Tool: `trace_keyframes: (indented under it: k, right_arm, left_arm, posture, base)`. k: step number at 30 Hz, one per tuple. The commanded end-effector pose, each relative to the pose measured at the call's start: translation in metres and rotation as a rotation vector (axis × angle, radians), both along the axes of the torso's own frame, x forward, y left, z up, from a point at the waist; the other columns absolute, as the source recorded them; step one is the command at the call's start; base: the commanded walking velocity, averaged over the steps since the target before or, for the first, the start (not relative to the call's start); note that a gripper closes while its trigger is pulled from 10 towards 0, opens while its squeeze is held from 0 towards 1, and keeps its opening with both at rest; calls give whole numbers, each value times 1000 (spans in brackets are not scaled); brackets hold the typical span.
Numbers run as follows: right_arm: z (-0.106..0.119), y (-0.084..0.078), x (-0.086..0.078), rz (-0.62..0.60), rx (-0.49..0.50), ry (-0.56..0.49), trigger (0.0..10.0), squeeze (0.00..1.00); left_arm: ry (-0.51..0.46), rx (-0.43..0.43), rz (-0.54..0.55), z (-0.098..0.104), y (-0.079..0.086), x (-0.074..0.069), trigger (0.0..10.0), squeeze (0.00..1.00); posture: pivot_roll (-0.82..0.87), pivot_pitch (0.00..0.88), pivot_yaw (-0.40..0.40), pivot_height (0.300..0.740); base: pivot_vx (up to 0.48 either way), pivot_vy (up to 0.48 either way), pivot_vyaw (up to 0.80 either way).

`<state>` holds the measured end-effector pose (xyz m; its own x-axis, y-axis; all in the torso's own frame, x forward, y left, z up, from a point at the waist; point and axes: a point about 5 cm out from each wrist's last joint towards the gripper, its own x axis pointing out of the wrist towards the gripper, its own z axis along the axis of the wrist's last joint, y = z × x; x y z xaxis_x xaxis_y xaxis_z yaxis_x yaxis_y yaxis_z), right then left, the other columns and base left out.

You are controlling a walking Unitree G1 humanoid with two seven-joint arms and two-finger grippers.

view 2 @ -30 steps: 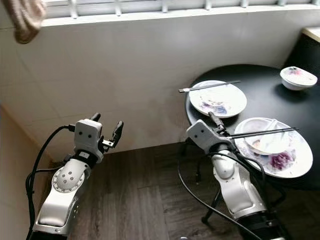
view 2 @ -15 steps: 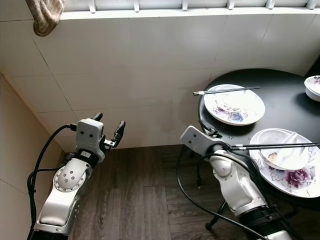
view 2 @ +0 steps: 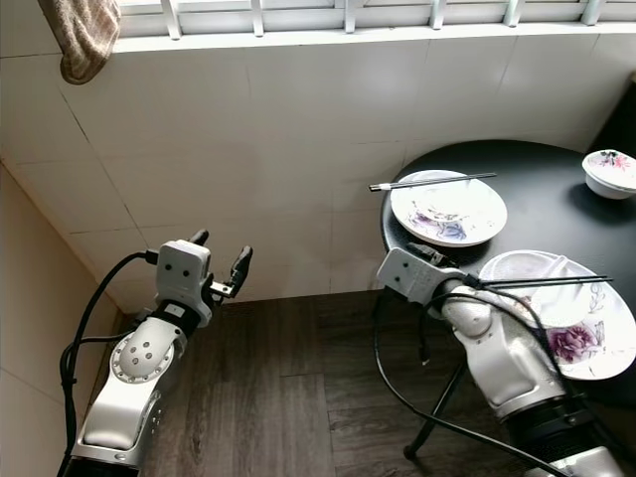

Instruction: Kitchen organization

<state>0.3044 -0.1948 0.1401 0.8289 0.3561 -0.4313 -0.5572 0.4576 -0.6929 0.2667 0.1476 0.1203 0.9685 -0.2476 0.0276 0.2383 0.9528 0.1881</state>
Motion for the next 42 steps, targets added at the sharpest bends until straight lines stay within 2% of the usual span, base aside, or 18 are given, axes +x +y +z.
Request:
trace_keyframes:
  k: [1, 4, 7, 8, 11, 12, 15, 17, 18, 19, 20, 23, 33, 36, 39, 42]
  right_arm:
    - [10, -3, 2, 36, 24, 13, 10000, 0]
    - [18, -5, 6, 51, 29, -1, 10000, 0]
    - [30, -3, 15, 10, 105, -72, 10000, 0]
    - [35, 1, 23, -65, 186, -130, 10000, 0]
    - [37, 5, 26, -105, 214, -183, 10000, 0]
    - [37, 7, 26, -143, 264, -196, 10000, 0]
    - [39, 3, 26, -247, 234, -295, 10000, 0]
    - [33, 0, 25, -290, 186, -305, 10000, 0]
    - [31, -1, 24, -299, 163, -311, 10000, 565]
    - [30, -1, 23, -303, 149, -317, 10000, 565]
    - [30, -2, 23, -313, 154, -322, 10000, 1000]
    - [35, -7, 23, -381, 175, -386, 10000, 1000]
    - [31, 4, 23, -415, 285, -373, 10000, 1000]
    - [35, 6, 24, -447, 391, -381, 10000, 1000]
    - [43, 5, 25, -469, 405, -448, 10000, 1000]
    - [50, 7, 26, -480, 477, -485, 10000, 1000]
  left_arm:
    - [-2, -7, -7, 0, -1, 1, 10000, 0]
    - [-2, -10, -7, -1, -2, 1, 10000, 0]
    - [-4, -17, -3, -1, -2, 1, 10000, 0]
    - [-3, -21, 2, -1, -2, 1, 10000, 0]
    - [-3, -24, 5, 0, -1, 1, 10000, 0]
    - [-3, -24, 6, 0, -1, 1, 10000, 0]
    - [-1, -27, 6, 0, -1, 2, 10000, 0]
    - [0, -29, 5, 0, -1, 2, 10000, 0]
    - [1, -30, 5, 0, -1, 3, 10000, 0]
    - [1, -30, 5, 0, 0, 3, 10000, 0]
    - [1, -30, 5, 0, 0, 3, 10000, 0]
    - [2, -32, 2, 0, 0, 4, 10000, 0]
    - [1, -36, 4, 0, -1, 6, 10000, 0]
    - [1, -37, 5, 0, -1, 5, 10000, 0]
    - [2, -37, 4, 0, 0, 5, 10000, 0]
    - [2, -38, 3, 0, 0, 5, 10000, 0]
  posture:
    - [-75, 0, -22, 740]
    - [-74, 0, -28, 740]
    - [-68, 0, -32, 740]
    - [-63, 0, -32, 740]
    - [-61, 0, -32, 740]
    - [-60, 0, -31, 740]
    - [-66, 0, -30, 740]
    - [-68, 0, -28, 740]
    - [-68, 0, -28, 740]
    - [-68, 0, -28, 740]
    - [-69, 0, -25, 740]
    - [-71, 0, -23, 740]
    - [-64, 0, -27, 740]
    - [-64, 0, -28, 740]
    - [-64, 0, -28, 740]
    - [-64, 0, -27, 740]
  base:
    - [0, 0, 0]
    - [0, 0, 0]
    - [0, 0, 0]
    - [0, 0, 0]
    - [0, 0, -587]
    - [0, 0, -800]
    - [0, 0, -756]
    - [0, 0, -737]
    - [0, 0, -663]
    - [0, 0, -663]
    - [0, 0, -606]
    - [0, 0, -542]
    - [0, 0, -702]
    - [0, 0, -763]
    - [0, 0, -735]
    - [0, 0, -712]
